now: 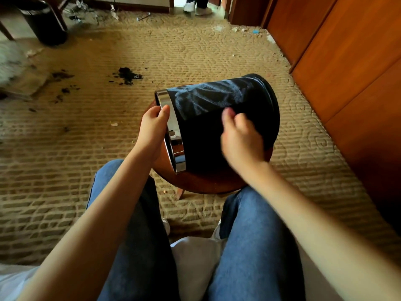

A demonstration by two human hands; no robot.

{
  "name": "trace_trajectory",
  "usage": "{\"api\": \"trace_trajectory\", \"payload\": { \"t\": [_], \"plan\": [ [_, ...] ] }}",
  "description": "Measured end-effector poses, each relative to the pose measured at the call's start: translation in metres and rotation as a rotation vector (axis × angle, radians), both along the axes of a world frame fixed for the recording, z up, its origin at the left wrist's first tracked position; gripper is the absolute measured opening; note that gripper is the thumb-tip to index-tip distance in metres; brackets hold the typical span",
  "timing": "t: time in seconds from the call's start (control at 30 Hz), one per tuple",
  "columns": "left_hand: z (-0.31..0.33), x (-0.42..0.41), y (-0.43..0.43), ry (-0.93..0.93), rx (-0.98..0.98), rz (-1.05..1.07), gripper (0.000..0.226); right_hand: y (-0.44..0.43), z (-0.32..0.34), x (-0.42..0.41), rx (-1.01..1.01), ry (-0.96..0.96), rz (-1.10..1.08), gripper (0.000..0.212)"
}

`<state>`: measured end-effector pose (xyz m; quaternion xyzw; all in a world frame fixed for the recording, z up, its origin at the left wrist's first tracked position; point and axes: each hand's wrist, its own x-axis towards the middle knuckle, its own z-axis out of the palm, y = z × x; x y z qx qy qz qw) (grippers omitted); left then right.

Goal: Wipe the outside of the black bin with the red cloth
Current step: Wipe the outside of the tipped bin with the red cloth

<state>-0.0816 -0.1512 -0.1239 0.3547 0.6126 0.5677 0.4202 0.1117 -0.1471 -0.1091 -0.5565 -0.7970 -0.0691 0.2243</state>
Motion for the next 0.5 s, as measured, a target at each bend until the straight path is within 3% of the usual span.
{"api": "trace_trajectory", "payload": {
  "t": [0.07, 0.17, 0.27, 0.37, 0.5],
  "plan": [
    [0.001, 0.0, 0.0, 0.018, -0.001, -0.001, 0.034, -0.028, -0.001, -0.032, -0.027, 0.005, 0.147, 0.025],
    [-0.001, -0.001, -0.002, 0.036, 0.004, -0.013, 0.036, -0.048, -0.004, -0.045, -0.022, -0.094, 0.36, 0.038],
    [-0.001, 0.0, -0.003, 0.015, 0.009, -0.008, 0.042, -0.032, -0.007, -0.006, -0.014, -0.149, 0.343, 0.058],
    [-0.002, 0.0, -0.001, 0.026, 0.003, 0.01, 0.041, -0.029, -0.011, 0.014, -0.012, -0.173, 0.308, 0.056],
    [-0.005, 0.004, -0.003, 0.021, 0.034, 0.015, 0.03, -0.025, -0.005, -0.016, -0.001, -0.104, 0.351, 0.053]
  ]
}}
